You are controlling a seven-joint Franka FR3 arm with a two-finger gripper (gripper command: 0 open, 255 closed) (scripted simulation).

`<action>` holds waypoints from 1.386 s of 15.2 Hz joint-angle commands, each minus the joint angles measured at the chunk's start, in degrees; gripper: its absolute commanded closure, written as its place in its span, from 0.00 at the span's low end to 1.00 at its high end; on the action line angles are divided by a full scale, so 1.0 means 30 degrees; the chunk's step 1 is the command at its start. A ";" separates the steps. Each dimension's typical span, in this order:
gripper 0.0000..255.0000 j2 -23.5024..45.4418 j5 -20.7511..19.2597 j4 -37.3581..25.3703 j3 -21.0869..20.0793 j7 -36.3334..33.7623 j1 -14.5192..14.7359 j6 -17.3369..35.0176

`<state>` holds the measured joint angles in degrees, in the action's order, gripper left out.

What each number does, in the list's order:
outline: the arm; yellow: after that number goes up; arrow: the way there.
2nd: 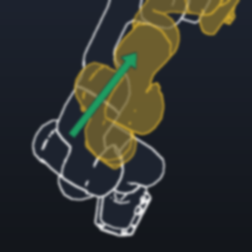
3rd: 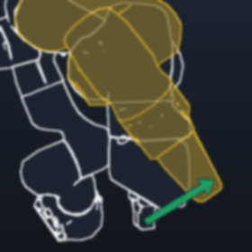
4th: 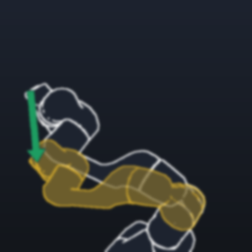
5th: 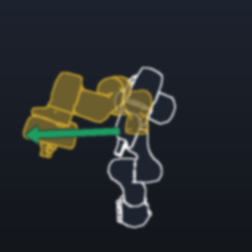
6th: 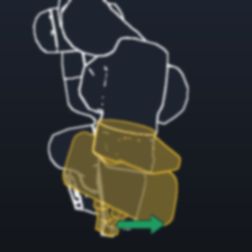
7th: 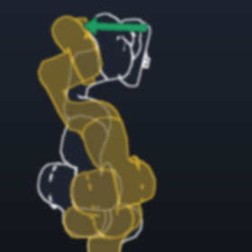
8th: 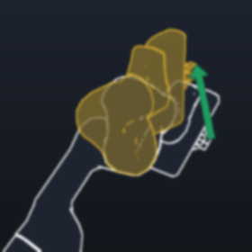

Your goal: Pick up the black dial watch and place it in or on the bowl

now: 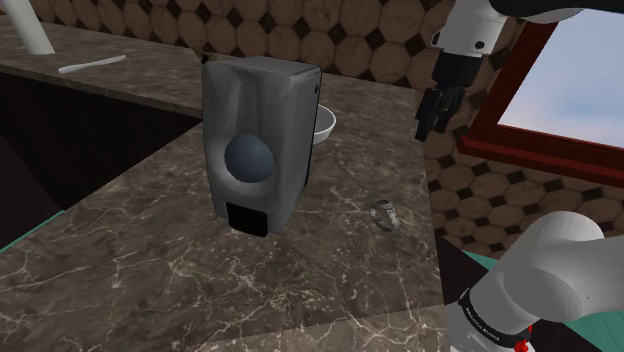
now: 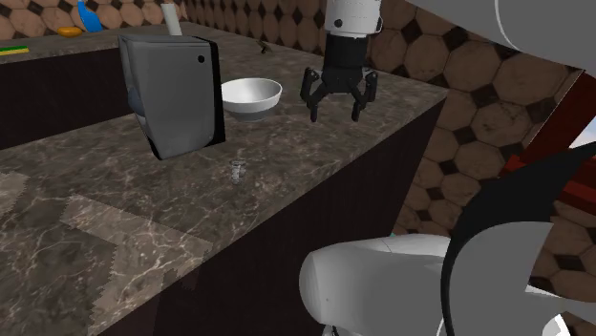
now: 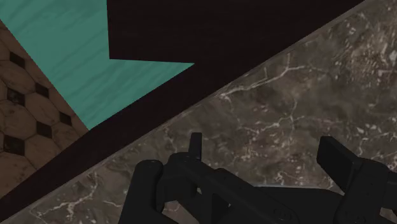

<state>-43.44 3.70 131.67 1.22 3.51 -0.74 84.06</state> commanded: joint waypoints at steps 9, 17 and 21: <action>0.00 -0.1727 0.2115 0.1428 -0.3954 -0.3814 0.1193 0.0670; 0.00 -0.1673 0.4225 0.1375 -0.8260 -0.7689 0.2252 0.1723; 0.00 -0.1750 0.4580 0.2142 -0.8866 -0.8003 0.2401 0.2522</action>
<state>-48.54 17.26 137.41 -25.14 -20.44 6.37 91.06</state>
